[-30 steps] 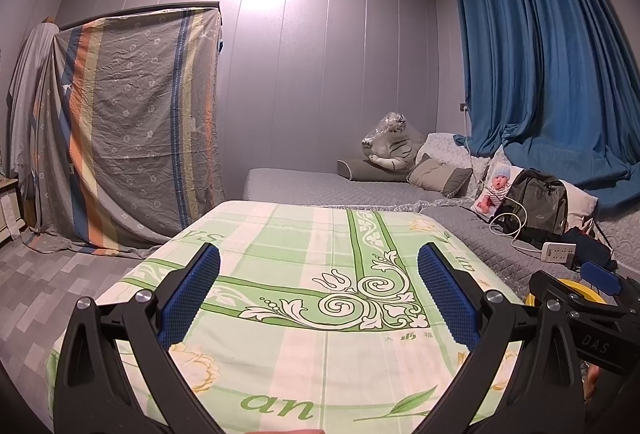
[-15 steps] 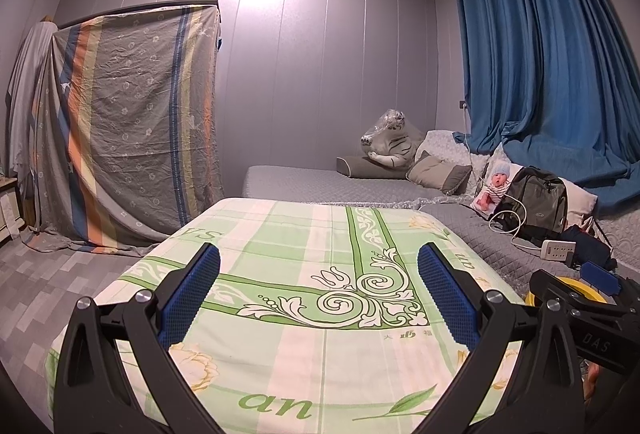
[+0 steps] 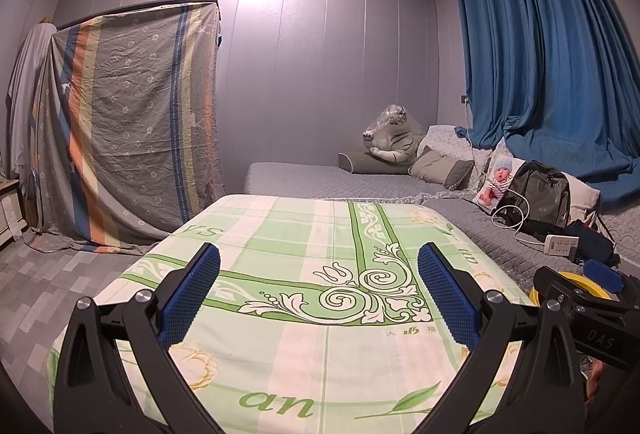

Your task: Collect trash

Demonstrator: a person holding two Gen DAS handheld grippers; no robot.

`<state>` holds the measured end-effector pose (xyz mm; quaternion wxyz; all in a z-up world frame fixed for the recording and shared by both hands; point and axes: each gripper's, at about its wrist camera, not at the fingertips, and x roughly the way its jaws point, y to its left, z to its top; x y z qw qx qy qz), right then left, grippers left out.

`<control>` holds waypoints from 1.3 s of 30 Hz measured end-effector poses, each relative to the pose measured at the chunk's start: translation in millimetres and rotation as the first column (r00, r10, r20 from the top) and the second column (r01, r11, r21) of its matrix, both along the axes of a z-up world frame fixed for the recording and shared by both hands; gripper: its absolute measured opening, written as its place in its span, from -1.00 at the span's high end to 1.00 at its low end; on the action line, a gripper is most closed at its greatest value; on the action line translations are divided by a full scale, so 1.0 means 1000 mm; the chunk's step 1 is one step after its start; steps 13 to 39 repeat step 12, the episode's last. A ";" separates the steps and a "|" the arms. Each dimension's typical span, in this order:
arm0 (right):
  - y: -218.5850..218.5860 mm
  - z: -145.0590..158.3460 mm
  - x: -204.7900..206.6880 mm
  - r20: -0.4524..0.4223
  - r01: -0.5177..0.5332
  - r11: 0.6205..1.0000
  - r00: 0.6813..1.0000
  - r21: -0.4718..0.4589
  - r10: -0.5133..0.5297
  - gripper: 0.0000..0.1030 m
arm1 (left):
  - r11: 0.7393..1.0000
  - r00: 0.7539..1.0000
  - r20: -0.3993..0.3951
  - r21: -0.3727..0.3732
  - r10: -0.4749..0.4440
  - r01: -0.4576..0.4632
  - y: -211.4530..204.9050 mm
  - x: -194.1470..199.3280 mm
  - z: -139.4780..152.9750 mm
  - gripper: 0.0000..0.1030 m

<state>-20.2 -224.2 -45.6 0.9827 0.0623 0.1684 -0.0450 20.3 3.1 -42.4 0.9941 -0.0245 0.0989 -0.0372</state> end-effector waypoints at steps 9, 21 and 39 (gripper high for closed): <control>-0.001 0.000 0.000 -0.004 0.002 1.000 1.000 0.003 -0.002 -0.85 | 1.000 1.000 -0.006 -0.003 -0.009 0.009 0.000 0.000 -0.001 -0.84; -0.002 0.000 0.001 -0.006 0.003 1.000 1.000 0.006 -0.003 -0.84 | 1.000 1.000 -0.007 -0.001 -0.007 0.007 -0.001 0.000 -0.002 -0.84; -0.002 0.000 0.001 -0.006 0.003 1.000 1.000 0.006 -0.003 -0.84 | 1.000 1.000 -0.007 -0.001 -0.007 0.007 -0.001 0.000 -0.002 -0.84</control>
